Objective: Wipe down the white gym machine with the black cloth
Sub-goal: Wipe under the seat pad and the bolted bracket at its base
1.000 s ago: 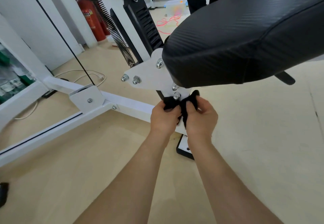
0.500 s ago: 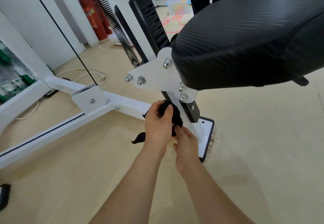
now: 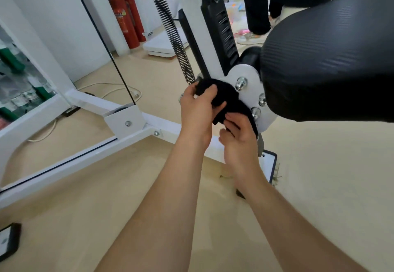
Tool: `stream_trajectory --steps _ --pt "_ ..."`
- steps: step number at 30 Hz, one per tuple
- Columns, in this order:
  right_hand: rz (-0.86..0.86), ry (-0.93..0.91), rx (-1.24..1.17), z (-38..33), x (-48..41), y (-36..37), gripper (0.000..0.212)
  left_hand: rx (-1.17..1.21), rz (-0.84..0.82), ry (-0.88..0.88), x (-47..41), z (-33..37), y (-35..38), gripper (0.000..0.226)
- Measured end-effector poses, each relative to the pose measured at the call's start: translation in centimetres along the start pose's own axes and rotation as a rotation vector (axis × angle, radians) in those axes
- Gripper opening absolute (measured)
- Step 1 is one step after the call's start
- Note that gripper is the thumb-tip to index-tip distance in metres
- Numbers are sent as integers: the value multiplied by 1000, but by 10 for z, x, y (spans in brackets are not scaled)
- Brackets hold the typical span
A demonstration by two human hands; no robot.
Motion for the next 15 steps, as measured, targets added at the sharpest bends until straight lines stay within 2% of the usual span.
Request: stream_trajectory --steps 4,7,11,13,15 --pt "-5 62 -65 2 -21 18 33 -310 29 263 -13 36 -8 13" --pt "-43 167 -70 8 -34 36 22 -419 69 330 -31 50 -23 13" --pt "-45 195 -34 13 -37 47 11 -502 145 385 -43 52 -33 18" --pt "-26 247 -141 17 -36 44 15 -484 164 446 -29 46 -26 21" --pt "13 309 -400 23 -36 41 25 -435 115 495 -12 32 -13 23"
Point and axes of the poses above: each hand's wrist, its own x-axis away from the middle knuckle, its own y-axis out of the palm, z = x × y, the point moved 9 cm from there along -x, towards the middle knuckle, and after that the axes turned 4 degrees about -y, right-handed, at the moved point
